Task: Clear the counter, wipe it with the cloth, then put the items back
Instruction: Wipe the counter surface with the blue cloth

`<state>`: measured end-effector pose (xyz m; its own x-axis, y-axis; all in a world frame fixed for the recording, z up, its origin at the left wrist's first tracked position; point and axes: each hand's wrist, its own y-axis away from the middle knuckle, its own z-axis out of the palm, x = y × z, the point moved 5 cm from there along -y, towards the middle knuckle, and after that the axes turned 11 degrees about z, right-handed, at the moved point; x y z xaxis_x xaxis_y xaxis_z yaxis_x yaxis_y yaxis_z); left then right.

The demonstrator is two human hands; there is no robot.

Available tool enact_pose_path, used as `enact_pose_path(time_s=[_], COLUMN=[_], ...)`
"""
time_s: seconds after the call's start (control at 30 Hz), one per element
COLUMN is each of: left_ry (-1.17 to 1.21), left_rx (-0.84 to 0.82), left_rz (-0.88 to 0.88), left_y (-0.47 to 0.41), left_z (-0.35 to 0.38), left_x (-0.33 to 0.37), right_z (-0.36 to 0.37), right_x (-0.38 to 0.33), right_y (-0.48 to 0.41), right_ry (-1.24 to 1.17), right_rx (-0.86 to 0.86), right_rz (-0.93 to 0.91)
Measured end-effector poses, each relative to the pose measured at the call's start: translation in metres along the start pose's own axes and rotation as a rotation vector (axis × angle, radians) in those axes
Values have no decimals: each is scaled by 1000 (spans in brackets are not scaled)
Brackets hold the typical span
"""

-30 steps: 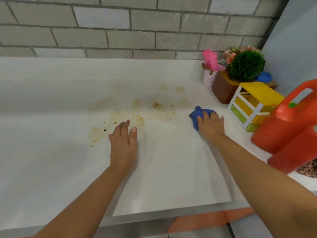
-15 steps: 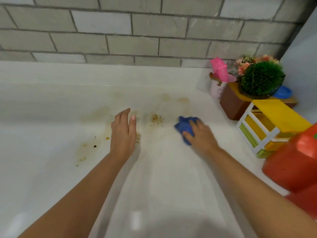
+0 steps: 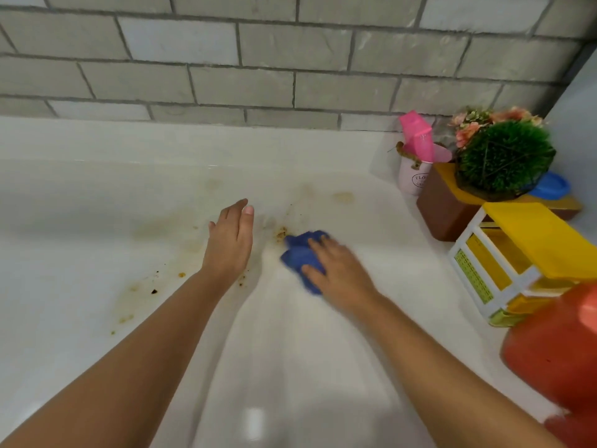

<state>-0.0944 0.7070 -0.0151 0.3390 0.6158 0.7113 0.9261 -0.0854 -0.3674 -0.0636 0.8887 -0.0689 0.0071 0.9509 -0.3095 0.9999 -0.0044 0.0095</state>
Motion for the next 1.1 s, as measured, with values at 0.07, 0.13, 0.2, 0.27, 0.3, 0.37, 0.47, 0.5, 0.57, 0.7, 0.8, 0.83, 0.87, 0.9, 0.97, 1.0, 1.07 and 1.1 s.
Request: enact_pose_path(time_s=[0.07, 0.13, 0.2, 0.27, 0.3, 0.37, 0.47, 0.5, 0.57, 0.7, 0.8, 0.83, 0.87, 0.9, 0.97, 1.0, 1.07, 1.1], left_ry=[14, 50, 56, 15, -1, -28, -139, -203, -324, -383, -365, -344, -318, -295, -259, -239, -219, -221], left_rx=[-72, -111, -156, -226, -263, -325, -411, -444, -494, -529, -526, -525, -526, -528, -520, -515, -517, -519], left_rz=[-42, -83, -127, -159, -167, -193, -195, -196, -189, -186, -185, -183, -185, -190, -202, -210, -213, -208], left_y=[-6, -15, -27, -40, -47, -62, -82, -87, -94, -101, -102, -101, -101, -100, -101, -103, -105, -105], left_z=[-2, -7, -8, -4, 1, 9, 17, 18, 19, 20, 19, 19, 19, 19, 20, 20, 21, 22], left_x=[-7, -16, -24, -30, -33, -39, -53, -59, -69, -75, -76, -77, -78, -80, -85, -88, -92, -92], right_z=[-15, -25, -24, -14, -6, 6, 4, 1, -9, -29, -29, -24, -17, -7, 9, 14, 12, 8], right_x=[48, 74, 64, 32, 12, -21, -21, -7, 31, 87, 70, 55, 35, 12, -31, -44, -49, -38], right_y=[-37, -74, -97, -101, -92, -56, -15, -17, -39, -105, -144, -150, -150, -145, -113, -92, -57, -53], right_ry=[64, 88, 100, 86, 71, 56, -32, -43, -26, 63, 75, 77, 79, 78, 80, 73, 7, -20], right_rx=[74, 58, 44, 35, 18, -7, -66, -61, 5, 95, 140, 136, 120, 95, 4, -34, -84, -92], right_rz=[174, 338, 381, 309, 234, 44, -75, -53, 73, 382, 435, 412, 365, 294, 124, 36, -80, -85])
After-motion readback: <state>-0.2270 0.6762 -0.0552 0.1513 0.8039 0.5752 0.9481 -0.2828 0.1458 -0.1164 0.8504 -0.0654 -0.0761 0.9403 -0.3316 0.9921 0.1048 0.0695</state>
